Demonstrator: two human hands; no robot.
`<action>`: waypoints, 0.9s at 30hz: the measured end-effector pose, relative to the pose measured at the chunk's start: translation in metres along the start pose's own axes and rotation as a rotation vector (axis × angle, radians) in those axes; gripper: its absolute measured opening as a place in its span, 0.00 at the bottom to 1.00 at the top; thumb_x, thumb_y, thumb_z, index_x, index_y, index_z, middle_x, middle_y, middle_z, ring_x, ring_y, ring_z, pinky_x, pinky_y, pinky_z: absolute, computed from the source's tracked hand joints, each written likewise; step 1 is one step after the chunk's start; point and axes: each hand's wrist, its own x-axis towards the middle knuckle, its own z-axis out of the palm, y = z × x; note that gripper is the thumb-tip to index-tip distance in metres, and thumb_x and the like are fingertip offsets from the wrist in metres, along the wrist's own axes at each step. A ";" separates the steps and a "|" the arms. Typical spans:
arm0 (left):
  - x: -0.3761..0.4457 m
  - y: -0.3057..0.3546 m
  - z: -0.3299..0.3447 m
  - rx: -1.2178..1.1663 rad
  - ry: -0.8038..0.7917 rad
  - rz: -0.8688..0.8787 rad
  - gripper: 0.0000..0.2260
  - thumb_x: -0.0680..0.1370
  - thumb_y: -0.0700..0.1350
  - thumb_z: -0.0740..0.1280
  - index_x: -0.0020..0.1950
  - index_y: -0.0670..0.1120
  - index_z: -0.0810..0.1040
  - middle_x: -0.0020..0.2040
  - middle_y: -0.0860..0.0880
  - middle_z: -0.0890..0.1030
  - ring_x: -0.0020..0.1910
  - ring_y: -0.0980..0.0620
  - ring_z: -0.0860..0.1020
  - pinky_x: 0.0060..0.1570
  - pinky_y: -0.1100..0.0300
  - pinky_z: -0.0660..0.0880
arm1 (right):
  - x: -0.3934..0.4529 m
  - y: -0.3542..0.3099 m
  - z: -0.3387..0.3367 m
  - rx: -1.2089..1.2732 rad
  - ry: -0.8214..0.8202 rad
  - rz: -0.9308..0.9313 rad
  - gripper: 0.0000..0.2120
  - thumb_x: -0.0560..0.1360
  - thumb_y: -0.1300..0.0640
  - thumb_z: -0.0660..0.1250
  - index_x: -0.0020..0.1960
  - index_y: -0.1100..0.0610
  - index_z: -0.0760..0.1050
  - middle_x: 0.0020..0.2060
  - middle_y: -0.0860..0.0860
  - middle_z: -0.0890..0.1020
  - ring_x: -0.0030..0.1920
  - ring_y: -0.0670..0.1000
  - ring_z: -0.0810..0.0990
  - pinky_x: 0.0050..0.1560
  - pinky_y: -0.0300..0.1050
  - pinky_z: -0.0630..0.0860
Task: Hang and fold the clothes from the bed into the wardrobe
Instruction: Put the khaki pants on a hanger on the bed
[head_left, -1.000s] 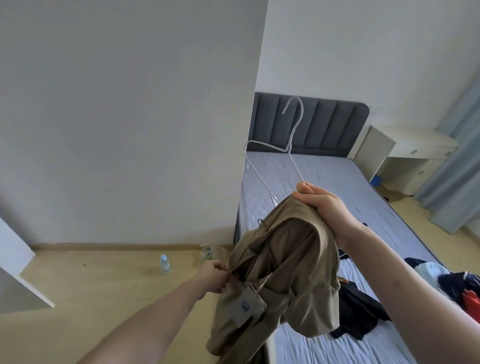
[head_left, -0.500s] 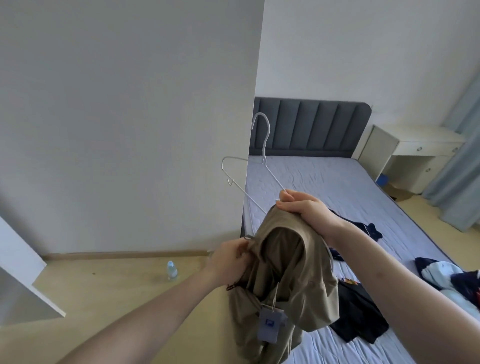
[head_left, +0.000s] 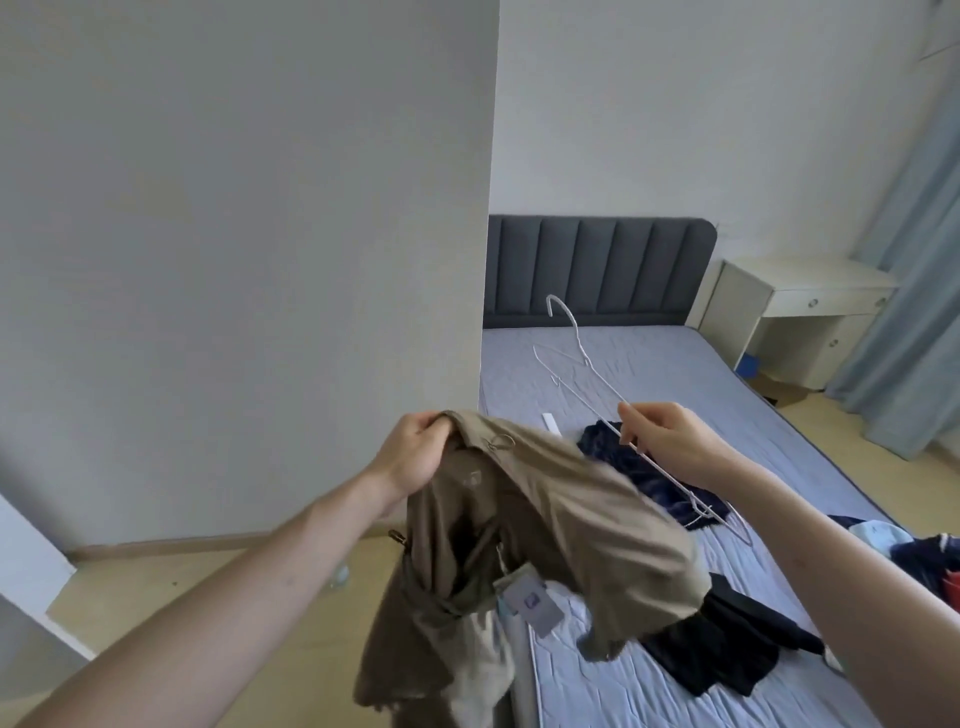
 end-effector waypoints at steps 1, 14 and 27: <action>0.003 0.002 -0.005 -0.008 0.031 -0.016 0.16 0.81 0.48 0.60 0.48 0.40 0.84 0.47 0.43 0.87 0.45 0.50 0.81 0.49 0.54 0.77 | -0.004 0.002 -0.002 -0.009 -0.005 -0.012 0.26 0.84 0.40 0.56 0.38 0.57 0.76 0.29 0.49 0.74 0.30 0.50 0.69 0.36 0.47 0.66; 0.019 -0.007 -0.054 0.479 0.212 -0.107 0.20 0.80 0.45 0.62 0.30 0.56 0.83 0.34 0.50 0.81 0.39 0.49 0.77 0.39 0.58 0.72 | -0.060 -0.004 -0.006 0.109 -0.118 -0.129 0.23 0.85 0.45 0.55 0.37 0.50 0.80 0.25 0.44 0.69 0.26 0.46 0.62 0.27 0.35 0.60; 0.027 0.029 -0.084 0.368 0.292 -0.009 0.17 0.80 0.46 0.61 0.42 0.57 0.87 0.44 0.61 0.86 0.44 0.55 0.79 0.48 0.62 0.72 | -0.057 -0.019 0.035 0.074 -0.189 -0.164 0.25 0.85 0.45 0.56 0.34 0.53 0.77 0.25 0.47 0.65 0.27 0.47 0.63 0.30 0.37 0.62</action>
